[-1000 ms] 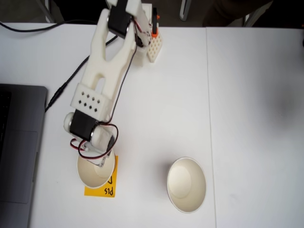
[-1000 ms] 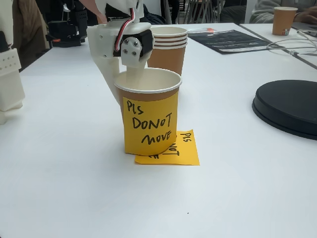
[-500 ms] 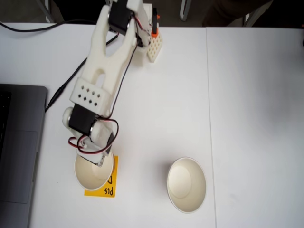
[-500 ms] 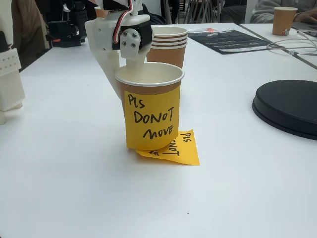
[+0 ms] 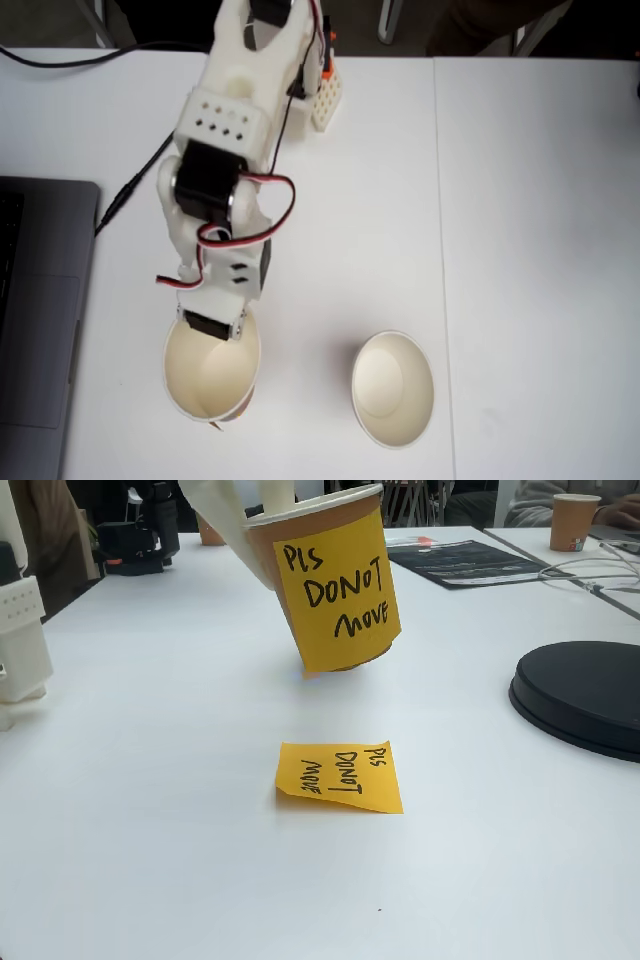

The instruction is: Pickup cup and make a pile of cup.

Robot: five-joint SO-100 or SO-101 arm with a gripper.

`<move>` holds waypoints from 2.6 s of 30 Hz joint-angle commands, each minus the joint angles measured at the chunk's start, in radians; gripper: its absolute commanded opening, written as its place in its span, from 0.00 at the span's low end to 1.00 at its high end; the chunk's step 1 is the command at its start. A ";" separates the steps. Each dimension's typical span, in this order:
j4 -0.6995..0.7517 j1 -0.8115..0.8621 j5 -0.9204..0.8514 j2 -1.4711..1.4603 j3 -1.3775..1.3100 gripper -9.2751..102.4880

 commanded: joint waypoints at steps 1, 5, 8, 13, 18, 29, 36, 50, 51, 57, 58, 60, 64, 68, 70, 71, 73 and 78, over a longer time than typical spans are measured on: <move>0.012 -0.038 -0.005 0.140 -0.081 0.02; 0.014 -0.078 -0.005 0.186 -0.081 0.02; 0.014 -0.109 -0.005 0.219 -0.081 0.02; 0.014 -0.167 -0.003 0.268 -0.081 0.02; 0.012 -0.224 0.003 0.298 -0.081 0.02; 0.003 -0.368 0.009 0.356 -0.081 0.02; 0.003 -0.449 0.009 0.360 -0.081 0.02; 0.003 -0.589 0.009 0.301 -0.187 0.02; 0.003 -0.598 0.009 0.295 -0.192 0.02; 0.003 -0.634 0.009 0.268 -0.198 0.02; 0.003 -0.635 0.009 0.264 -0.198 0.02; 0.003 -0.635 0.009 0.255 -0.198 0.02; 0.006 -0.635 0.011 0.225 -0.198 0.02; 0.006 -0.627 0.011 0.198 -0.198 0.02; 0.006 -0.621 0.011 0.189 -0.198 0.02; 0.009 -0.620 0.011 0.186 -0.198 0.02; 0.011 -0.620 0.011 0.181 -0.189 0.02; 0.012 -0.617 0.011 0.178 -0.179 0.02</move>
